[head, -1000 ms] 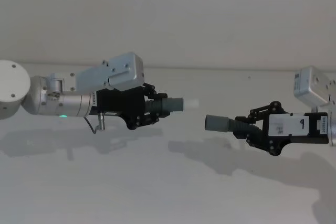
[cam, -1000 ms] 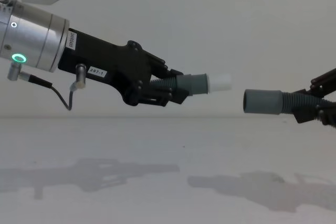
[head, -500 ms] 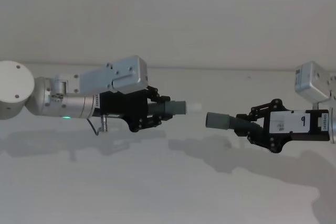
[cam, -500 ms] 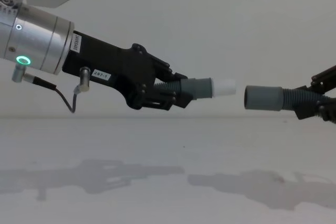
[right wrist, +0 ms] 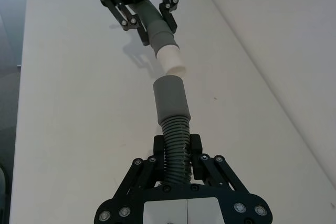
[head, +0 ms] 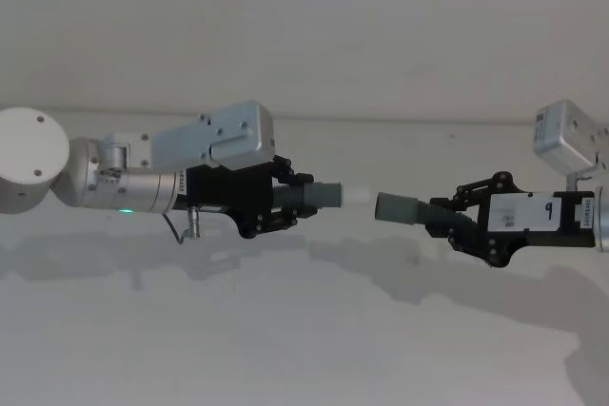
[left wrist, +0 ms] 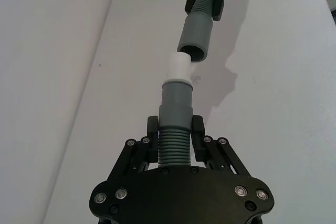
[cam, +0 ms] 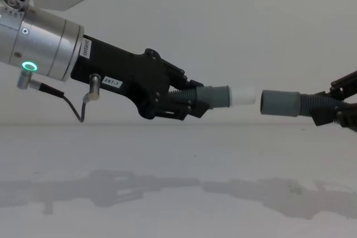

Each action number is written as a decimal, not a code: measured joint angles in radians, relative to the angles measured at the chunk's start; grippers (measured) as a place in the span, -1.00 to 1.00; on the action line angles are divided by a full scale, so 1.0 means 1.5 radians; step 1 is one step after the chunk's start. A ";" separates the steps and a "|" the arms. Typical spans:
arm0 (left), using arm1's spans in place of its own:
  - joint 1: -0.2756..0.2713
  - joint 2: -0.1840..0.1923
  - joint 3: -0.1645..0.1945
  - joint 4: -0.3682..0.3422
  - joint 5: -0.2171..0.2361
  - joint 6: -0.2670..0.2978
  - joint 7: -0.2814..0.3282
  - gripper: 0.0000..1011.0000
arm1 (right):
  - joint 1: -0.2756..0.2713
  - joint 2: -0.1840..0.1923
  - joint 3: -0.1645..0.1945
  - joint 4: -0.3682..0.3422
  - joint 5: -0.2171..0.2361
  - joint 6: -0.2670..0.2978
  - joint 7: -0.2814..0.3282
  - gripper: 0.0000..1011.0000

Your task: Use both hands to pick up one end of the pipe from the table, align the ends, and insert them.

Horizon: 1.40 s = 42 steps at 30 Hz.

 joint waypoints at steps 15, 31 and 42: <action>-0.003 0.002 0.010 0.000 -0.003 0.001 0.005 -0.29 | 0.008 -0.009 -0.007 0.014 0.013 0.008 -0.010 -0.44; -0.004 -0.002 0.017 0.007 -0.011 -0.001 0.008 -0.29 | 0.005 -0.003 -0.007 0.002 0.029 0.016 -0.018 -0.44; 0.000 -0.002 0.019 0.001 -0.016 0.000 0.010 -0.29 | 0.008 0.000 -0.016 -0.001 0.032 0.009 -0.016 -0.44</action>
